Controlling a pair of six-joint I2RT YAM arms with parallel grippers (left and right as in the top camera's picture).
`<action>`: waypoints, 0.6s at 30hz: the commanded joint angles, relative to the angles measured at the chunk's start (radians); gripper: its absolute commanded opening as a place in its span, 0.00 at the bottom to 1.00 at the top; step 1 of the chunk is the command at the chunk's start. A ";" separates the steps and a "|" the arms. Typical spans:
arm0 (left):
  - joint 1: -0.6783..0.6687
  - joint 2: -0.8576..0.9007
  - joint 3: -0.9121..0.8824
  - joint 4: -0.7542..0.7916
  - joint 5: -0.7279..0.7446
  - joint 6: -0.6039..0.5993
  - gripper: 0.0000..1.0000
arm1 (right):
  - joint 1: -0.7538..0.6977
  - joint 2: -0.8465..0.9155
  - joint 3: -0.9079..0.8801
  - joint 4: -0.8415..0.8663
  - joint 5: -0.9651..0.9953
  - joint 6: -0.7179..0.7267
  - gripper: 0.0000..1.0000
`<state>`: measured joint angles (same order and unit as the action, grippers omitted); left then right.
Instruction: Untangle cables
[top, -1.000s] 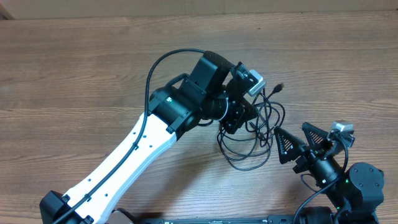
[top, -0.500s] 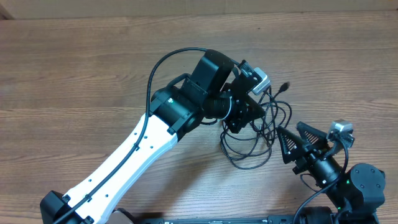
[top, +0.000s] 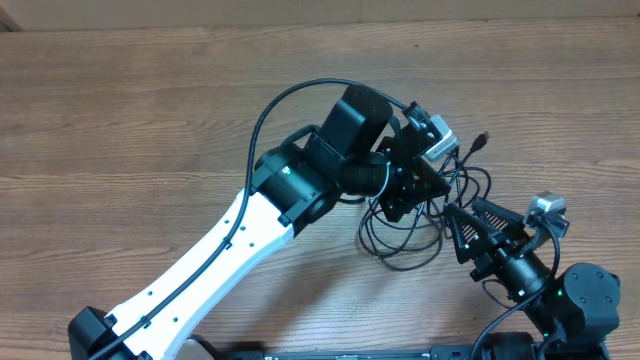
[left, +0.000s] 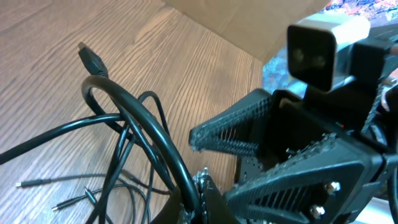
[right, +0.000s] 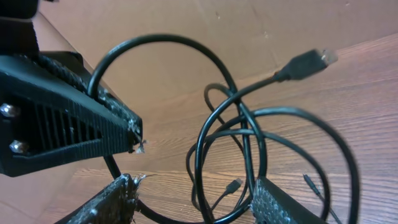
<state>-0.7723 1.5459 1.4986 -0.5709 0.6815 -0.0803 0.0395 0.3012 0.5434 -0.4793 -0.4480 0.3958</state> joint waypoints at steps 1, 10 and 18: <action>-0.011 0.003 0.023 0.027 0.026 -0.028 0.04 | -0.002 -0.010 0.012 0.008 -0.011 -0.001 0.58; -0.072 0.003 0.023 0.067 0.050 -0.048 0.04 | -0.002 -0.010 0.012 0.008 -0.010 -0.001 0.58; -0.085 0.003 0.023 0.074 0.047 -0.048 0.04 | -0.002 -0.010 0.012 0.003 0.002 -0.004 0.19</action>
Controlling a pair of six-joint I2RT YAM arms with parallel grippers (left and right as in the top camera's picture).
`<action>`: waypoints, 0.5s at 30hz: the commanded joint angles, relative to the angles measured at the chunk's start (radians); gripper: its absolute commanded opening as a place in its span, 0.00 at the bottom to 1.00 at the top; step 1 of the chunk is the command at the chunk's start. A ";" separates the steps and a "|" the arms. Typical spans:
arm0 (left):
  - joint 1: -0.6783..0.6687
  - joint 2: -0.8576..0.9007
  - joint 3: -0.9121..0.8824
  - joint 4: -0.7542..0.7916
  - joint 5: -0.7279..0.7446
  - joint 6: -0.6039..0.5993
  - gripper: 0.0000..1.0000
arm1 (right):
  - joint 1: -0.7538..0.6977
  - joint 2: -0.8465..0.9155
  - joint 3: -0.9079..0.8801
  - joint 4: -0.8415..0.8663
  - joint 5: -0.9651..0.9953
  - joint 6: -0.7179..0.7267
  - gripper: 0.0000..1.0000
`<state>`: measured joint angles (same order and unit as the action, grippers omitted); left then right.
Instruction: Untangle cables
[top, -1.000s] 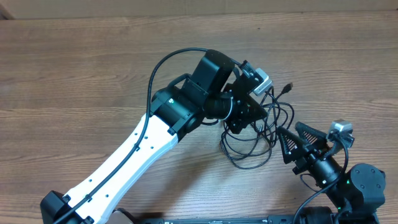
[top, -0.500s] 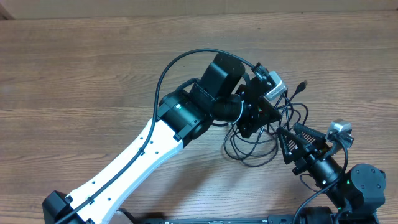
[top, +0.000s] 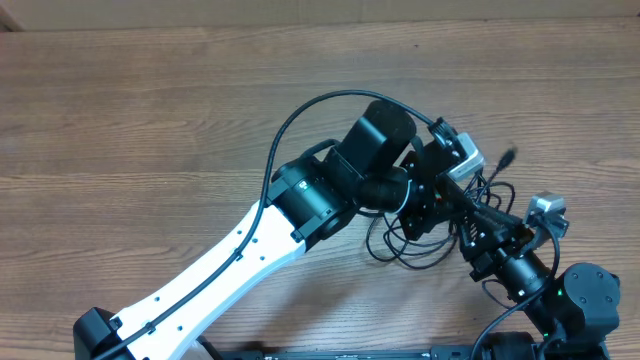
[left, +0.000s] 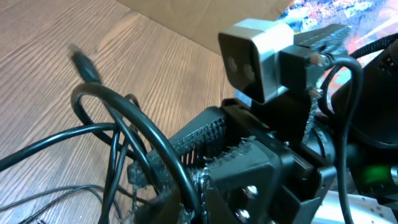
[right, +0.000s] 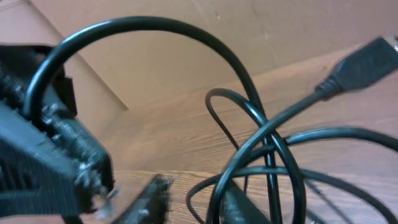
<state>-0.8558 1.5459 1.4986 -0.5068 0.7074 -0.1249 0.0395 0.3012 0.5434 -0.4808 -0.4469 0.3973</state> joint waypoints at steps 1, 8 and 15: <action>-0.001 0.003 0.023 0.010 0.015 -0.003 0.04 | -0.002 -0.010 0.012 0.005 0.001 -0.005 0.16; -0.001 0.003 0.023 0.007 -0.041 -0.003 0.04 | -0.002 -0.010 0.012 0.005 0.001 -0.005 0.04; 0.032 0.003 0.023 -0.064 -0.135 -0.004 0.04 | -0.002 -0.010 0.014 0.005 0.001 -0.001 0.04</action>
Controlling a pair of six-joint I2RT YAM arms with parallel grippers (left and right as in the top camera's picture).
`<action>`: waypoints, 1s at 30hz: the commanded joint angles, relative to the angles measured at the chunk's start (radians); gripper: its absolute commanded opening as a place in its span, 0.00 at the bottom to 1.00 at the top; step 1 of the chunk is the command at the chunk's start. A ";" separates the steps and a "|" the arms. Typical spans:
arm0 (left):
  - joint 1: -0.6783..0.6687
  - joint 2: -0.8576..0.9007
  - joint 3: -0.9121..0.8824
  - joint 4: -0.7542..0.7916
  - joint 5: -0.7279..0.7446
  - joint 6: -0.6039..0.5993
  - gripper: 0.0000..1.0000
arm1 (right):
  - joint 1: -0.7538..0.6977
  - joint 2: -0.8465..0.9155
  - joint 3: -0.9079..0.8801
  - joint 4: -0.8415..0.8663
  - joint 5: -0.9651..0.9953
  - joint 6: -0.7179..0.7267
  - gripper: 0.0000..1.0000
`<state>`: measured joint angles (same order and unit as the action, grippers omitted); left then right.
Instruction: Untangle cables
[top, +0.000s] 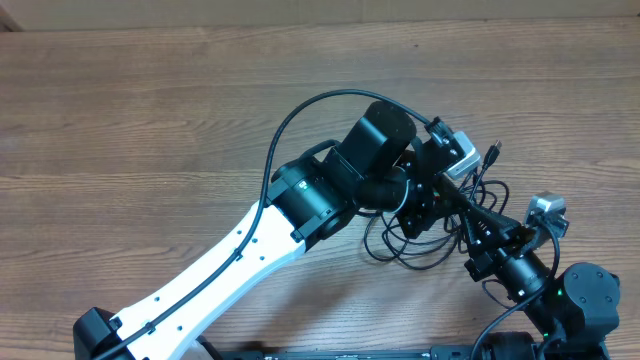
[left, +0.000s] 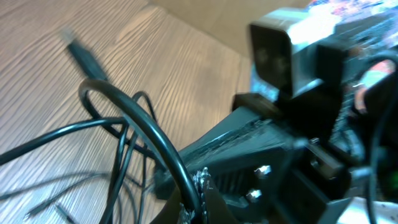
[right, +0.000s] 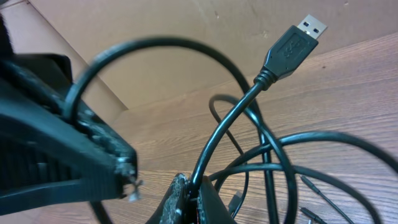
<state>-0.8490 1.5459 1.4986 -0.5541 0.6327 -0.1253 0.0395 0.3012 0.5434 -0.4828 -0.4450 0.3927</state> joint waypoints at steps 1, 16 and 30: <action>0.033 0.003 0.023 -0.031 -0.074 -0.003 0.04 | -0.002 -0.010 0.014 0.007 -0.001 0.003 0.04; 0.217 0.000 0.023 -0.206 0.029 0.037 0.04 | -0.002 -0.010 0.015 -0.197 0.397 0.052 0.03; 0.275 -0.079 0.023 0.013 0.304 0.039 0.04 | -0.002 -0.010 0.015 -0.337 0.658 0.060 0.72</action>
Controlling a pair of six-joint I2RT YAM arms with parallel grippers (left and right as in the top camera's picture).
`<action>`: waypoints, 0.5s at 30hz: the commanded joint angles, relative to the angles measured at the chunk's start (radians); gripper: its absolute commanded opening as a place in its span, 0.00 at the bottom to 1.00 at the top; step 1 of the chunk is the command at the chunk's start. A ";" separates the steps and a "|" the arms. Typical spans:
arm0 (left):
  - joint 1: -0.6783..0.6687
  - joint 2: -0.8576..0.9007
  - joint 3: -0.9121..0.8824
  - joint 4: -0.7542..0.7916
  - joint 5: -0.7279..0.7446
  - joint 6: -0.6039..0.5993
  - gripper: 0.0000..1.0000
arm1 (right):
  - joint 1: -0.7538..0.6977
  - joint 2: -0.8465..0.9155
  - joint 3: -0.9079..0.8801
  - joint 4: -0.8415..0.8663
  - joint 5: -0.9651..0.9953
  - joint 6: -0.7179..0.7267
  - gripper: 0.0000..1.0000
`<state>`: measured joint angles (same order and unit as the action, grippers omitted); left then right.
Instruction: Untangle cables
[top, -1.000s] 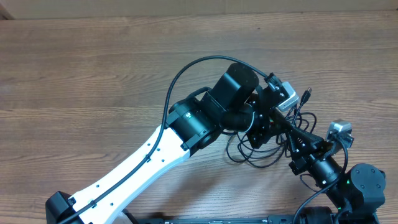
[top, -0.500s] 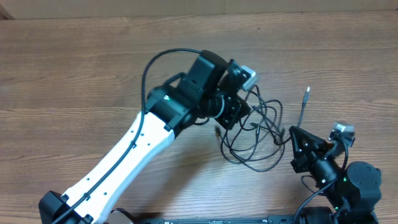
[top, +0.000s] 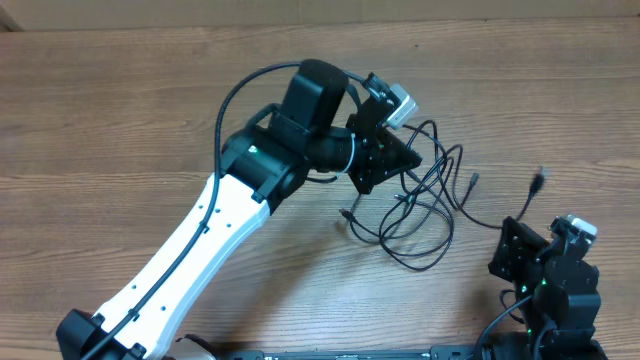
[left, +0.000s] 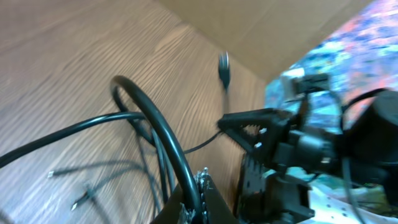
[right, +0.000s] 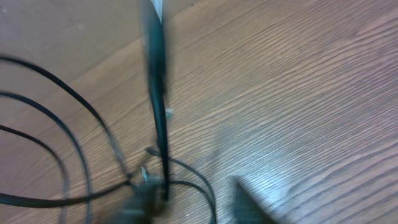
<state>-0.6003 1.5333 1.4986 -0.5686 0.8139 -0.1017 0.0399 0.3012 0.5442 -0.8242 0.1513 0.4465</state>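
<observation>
A tangle of black cables (top: 425, 205) lies spread on the wooden table (top: 150, 100). My left gripper (top: 403, 165) is at the tangle's upper left, shut on a thick black cable (left: 155, 130) that arches up from its jaws (left: 199, 186). My right gripper (top: 515, 250) sits at the lower right, away from the tangle. In the blurred right wrist view its fingers (right: 146, 199) stand apart, so the right gripper (right: 196, 199) is open. A black cable (right: 158, 106) rises beside the left finger. That cable's USB plug (top: 540, 180) points up above the gripper.
Thin cable ends with small plugs (top: 470, 180) stick out of the tangle. The left arm's white link (top: 190, 250) crosses the table from the lower left. A brown cardboard wall (left: 249, 25) borders the table. The right arm's base (top: 560, 295) stands at the front right edge.
The left gripper, still shut on the thick cable, is now further up and left. The right gripper is back at the lower right with its jaws apart. The tangle lies more spread out.
At first the left gripper held the thick cable over the tangle and the right gripper stood open beside it. Then both grippers were close together. Then the right was shut on the cable below the USB plug. Now they are far apart and the loops are drawn out.
</observation>
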 joint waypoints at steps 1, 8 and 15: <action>0.032 -0.074 0.023 0.031 0.130 0.015 0.04 | -0.002 -0.010 0.014 0.005 0.061 0.018 0.87; 0.045 -0.105 0.023 0.023 0.130 0.014 0.04 | -0.002 -0.010 0.014 0.080 -0.068 0.051 1.00; 0.043 -0.105 0.023 0.019 0.156 0.012 0.04 | -0.002 -0.010 0.014 0.228 -0.331 0.051 1.00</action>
<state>-0.5602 1.4490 1.4990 -0.5537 0.9154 -0.1020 0.0399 0.3008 0.5442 -0.6338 -0.0147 0.4934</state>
